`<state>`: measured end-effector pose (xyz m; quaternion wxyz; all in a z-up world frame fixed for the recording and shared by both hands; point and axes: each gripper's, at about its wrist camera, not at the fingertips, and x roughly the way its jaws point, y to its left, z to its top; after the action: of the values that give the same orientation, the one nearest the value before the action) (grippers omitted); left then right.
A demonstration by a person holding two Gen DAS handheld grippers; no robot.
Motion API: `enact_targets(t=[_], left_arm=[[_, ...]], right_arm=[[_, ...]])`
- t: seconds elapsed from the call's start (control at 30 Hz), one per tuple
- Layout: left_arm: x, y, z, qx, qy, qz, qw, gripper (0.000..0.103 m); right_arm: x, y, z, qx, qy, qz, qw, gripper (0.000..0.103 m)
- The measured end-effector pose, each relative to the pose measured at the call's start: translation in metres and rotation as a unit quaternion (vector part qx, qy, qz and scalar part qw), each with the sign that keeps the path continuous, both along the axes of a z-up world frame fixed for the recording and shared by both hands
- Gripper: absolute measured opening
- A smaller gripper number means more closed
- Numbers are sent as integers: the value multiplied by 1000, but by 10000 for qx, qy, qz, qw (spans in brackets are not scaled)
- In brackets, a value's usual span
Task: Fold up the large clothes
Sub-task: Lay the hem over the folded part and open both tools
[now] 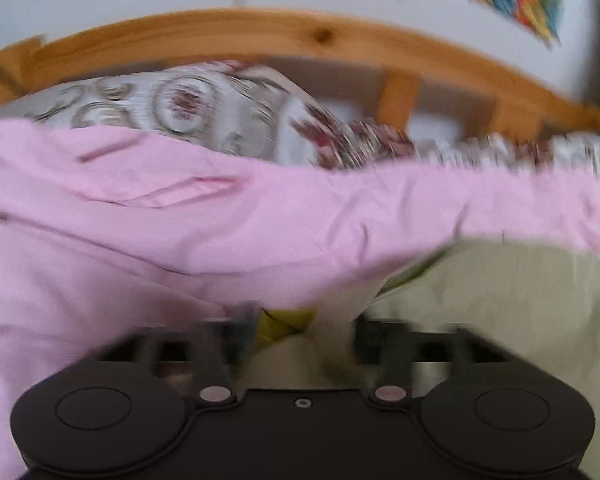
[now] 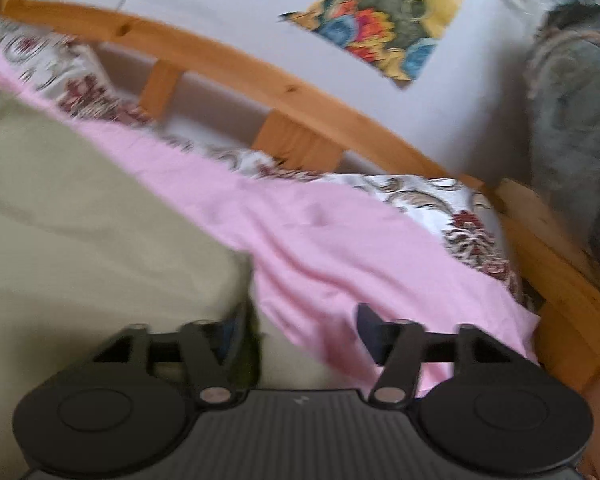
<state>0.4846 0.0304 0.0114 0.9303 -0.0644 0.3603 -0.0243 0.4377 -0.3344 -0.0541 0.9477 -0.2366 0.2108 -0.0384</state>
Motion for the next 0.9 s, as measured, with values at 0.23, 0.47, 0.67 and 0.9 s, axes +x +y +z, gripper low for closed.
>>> enact_targets(t=[0.23,0.47,0.67,0.9], left_arm=[[-44,9,33,-315,-1183,767,9895,102],[-86,-64,30,332,-1296,84,9910,102],[-82,-111,1,792,-1181,94,9898,102],[-62,-118,-44,1100,-1102,657,9856,102]], right_arm=[[8,-36,33,432,-399,-490,9971,100],[1,-54,78,973,-485,-748,9913,103],[-41,6,74,1946,95,164,9807,103],[-26,88,23,1187,-169,332,9922,103]])
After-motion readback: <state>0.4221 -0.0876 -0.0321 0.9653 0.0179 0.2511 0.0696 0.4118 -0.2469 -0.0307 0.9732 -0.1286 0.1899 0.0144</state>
